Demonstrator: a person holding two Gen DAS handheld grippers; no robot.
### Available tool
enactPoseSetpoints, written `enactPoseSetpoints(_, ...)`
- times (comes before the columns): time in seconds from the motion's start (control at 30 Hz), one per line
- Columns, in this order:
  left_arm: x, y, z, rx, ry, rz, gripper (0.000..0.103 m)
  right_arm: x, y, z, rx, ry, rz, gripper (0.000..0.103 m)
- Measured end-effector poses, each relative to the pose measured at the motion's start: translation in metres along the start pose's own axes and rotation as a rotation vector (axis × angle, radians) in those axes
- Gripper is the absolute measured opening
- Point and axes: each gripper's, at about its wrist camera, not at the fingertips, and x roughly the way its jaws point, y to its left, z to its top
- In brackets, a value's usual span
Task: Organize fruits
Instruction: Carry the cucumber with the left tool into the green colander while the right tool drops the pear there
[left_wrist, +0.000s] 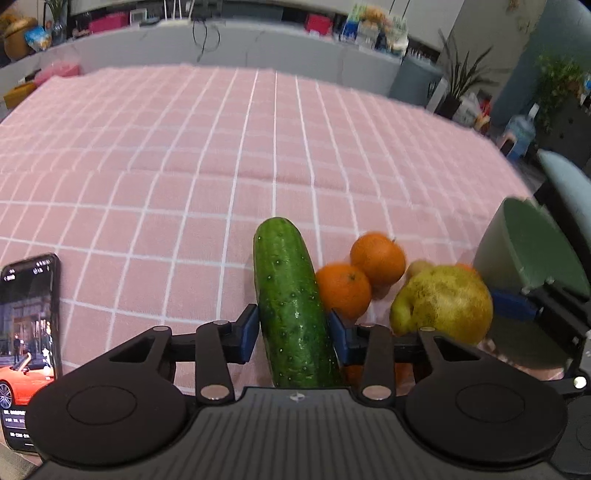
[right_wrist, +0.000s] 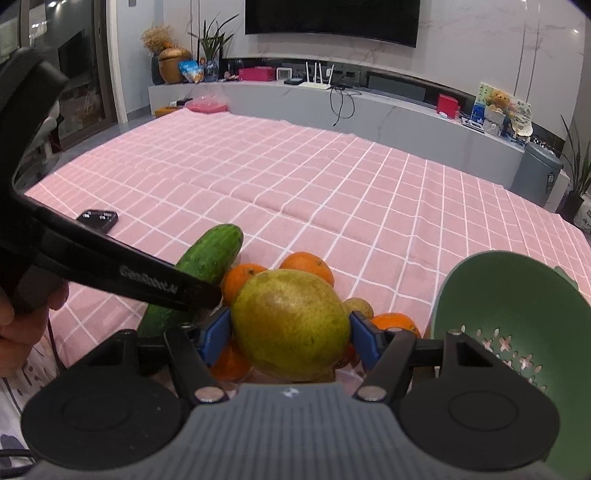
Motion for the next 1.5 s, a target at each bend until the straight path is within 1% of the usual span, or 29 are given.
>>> enactPoseSetpoints(0.17, -0.027, 0.002, 0.007, -0.023, -0.068, -0.016, 0.046, -0.021, -0.008, 0.006, 0.049, -0.044, 0.014, 0.065)
enactPoseSetpoints(0.27, -0.044, -0.006, 0.011, -0.021, -0.109, -0.042, 0.046, -0.037, -0.016, 0.01, 0.076, -0.073, 0.002, 0.065)
enactPoseSetpoints(0.37, -0.059, -0.021, 0.019, -0.011, -0.14, -0.108, 0.045, -0.056, -0.03, 0.015, 0.111, -0.091, -0.025, 0.065)
enactPoseSetpoints(0.43, -0.065, -0.039, 0.026, 0.013, -0.152, -0.159, 0.045, -0.067, -0.042, 0.017, 0.127, -0.09, -0.055, 0.065)
enactPoseSetpoints(0.53, -0.068, -0.068, 0.034, 0.062, -0.163, -0.228, 0.045, -0.08, -0.062, 0.016, 0.129, -0.064, -0.105, 0.065)
enactPoseSetpoints(0.6, -0.061, -0.086, 0.041, 0.094, -0.155, -0.262, 0.045, -0.086, -0.076, 0.014, 0.132, -0.043, -0.128, 0.065)
enactPoseSetpoints(0.73, -0.037, -0.121, 0.053, 0.143, -0.106, -0.313, 0.045, -0.091, -0.103, 0.008, 0.116, 0.014, -0.174, 0.065)
enactPoseSetpoints(0.87, -0.007, -0.145, 0.062, 0.163, -0.001, -0.353, 0.045, -0.085, -0.125, -0.002, 0.098, 0.075, -0.202, 0.065)
enactPoseSetpoints(0.97, 0.015, -0.157, 0.063, 0.182, 0.059, -0.33, 0.045, -0.074, -0.136, -0.008, 0.087, 0.128, -0.2, 0.065)
enactPoseSetpoints(1.07, 0.033, -0.163, 0.06, 0.209, 0.119, -0.315, 0.045, -0.058, -0.14, -0.013, 0.048, 0.178, -0.209, 0.065)
enactPoseSetpoints(1.17, 0.041, -0.173, 0.056, 0.246, 0.161, -0.295, 0.045, -0.045, -0.144, -0.014, 0.013, 0.226, -0.181, 0.065)
enactPoseSetpoints(1.23, 0.04, -0.183, 0.051, 0.265, 0.188, -0.27, 0.044, -0.038, -0.139, -0.012, -0.051, 0.252, -0.162, 0.065)
enactPoseSetpoints(1.33, 0.048, -0.185, 0.047, 0.285, 0.234, -0.242, 0.044, -0.026, -0.13, -0.011, -0.154, 0.291, -0.159, 0.065)
enactPoseSetpoints(1.4, 0.052, -0.185, 0.047, 0.286, 0.26, -0.234, 0.044, -0.021, -0.132, -0.011, -0.164, 0.311, -0.144, 0.065)
enactPoseSetpoints(1.5, 0.061, -0.186, 0.046, 0.296, 0.291, -0.225, 0.044, -0.014, -0.14, -0.011, -0.142, 0.348, -0.112, 0.065)
